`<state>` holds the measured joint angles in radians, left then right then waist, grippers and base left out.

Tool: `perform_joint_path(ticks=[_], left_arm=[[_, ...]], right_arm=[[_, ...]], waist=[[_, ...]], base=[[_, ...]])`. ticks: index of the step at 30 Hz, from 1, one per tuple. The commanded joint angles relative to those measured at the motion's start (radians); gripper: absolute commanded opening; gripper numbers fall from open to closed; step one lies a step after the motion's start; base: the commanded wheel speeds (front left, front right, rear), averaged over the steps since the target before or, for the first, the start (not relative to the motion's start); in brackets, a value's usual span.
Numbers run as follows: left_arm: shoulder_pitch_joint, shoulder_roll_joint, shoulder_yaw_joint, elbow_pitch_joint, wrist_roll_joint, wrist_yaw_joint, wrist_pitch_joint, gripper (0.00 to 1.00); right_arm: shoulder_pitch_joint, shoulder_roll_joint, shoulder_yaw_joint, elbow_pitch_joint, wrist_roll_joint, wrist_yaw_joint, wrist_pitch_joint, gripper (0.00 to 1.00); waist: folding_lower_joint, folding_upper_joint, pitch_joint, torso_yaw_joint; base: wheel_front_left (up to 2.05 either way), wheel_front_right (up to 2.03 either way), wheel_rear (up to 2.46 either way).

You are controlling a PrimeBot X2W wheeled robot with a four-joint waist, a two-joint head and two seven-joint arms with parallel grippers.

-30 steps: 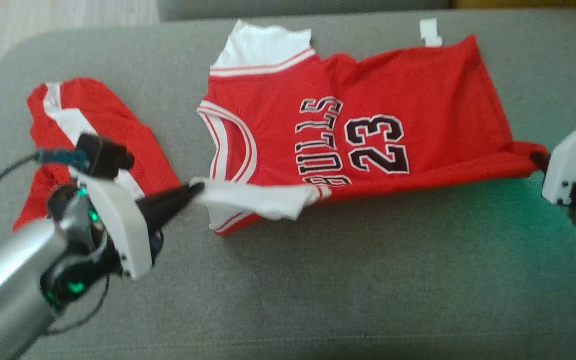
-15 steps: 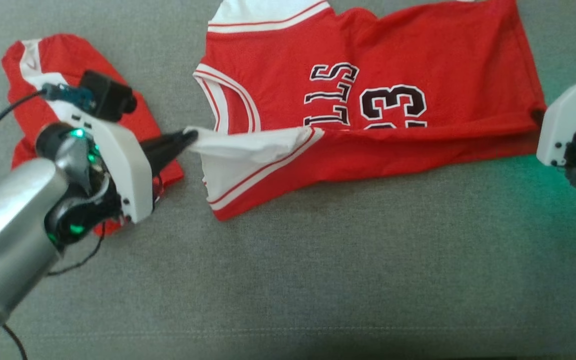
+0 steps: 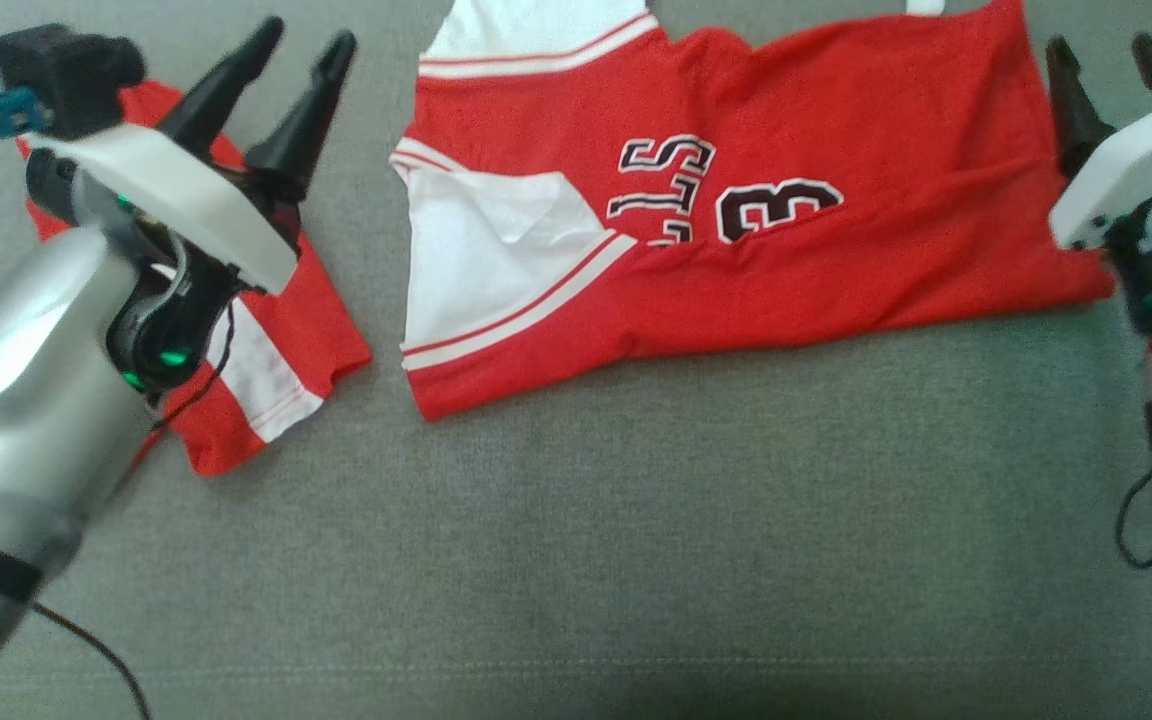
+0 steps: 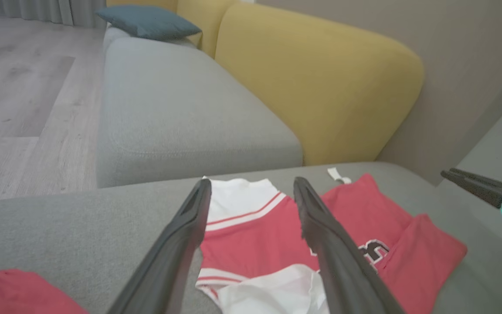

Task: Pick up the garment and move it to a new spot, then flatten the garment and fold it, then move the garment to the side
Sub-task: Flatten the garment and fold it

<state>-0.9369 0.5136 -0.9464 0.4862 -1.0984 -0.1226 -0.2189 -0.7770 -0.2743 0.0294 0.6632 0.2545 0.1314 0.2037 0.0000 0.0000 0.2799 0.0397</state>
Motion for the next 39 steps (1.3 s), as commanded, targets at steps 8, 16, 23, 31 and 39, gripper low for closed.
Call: perform_joint_path(ticks=[8, 16, 23, 31, 39], left_arm=[[0.205, -0.086, 0.388, -0.169, 0.124, 0.112, -0.042, 1.0], [0.552, -0.269, 0.597, -0.34, 0.395, 0.138, -0.043, 1.0], [0.746, -0.369, 0.644, -0.312, 0.521, 0.097, -0.043, 1.0], [0.726, -0.406, 0.646, -0.204, 0.584, 0.063, -0.041, 1.0], [0.632, -0.404, 0.601, 0.006, 0.614, 0.09, 0.074, 1.0]], right_arm=[[0.192, 0.016, 0.103, -0.154, 0.025, -0.001, -0.341, 1.0], [0.401, 0.083, 0.052, -0.248, -0.046, -0.001, -0.449, 1.0], [0.55, 0.156, -0.001, -0.32, -0.096, -0.001, -0.46, 1.0], [0.536, 0.166, -0.008, -0.379, -0.115, -0.001, -0.434, 1.0], [0.506, 0.165, -0.017, -0.422, -0.132, -0.001, -0.402, 1.0]], waist=[[0.0, 0.0, -0.128, -0.004], [0.0, 0.0, -0.214, -0.01], [0.0, 0.0, -0.236, -0.023], [0.0, 0.0, -0.199, -0.052], [0.0, 0.0, -0.135, -0.077]], base=[[0.0, 0.0, 0.0], [0.0, 0.0, 0.0], [0.0, 0.0, 0.0], [0.0, 0.0, 0.0], [0.0, 0.0, 0.0]])
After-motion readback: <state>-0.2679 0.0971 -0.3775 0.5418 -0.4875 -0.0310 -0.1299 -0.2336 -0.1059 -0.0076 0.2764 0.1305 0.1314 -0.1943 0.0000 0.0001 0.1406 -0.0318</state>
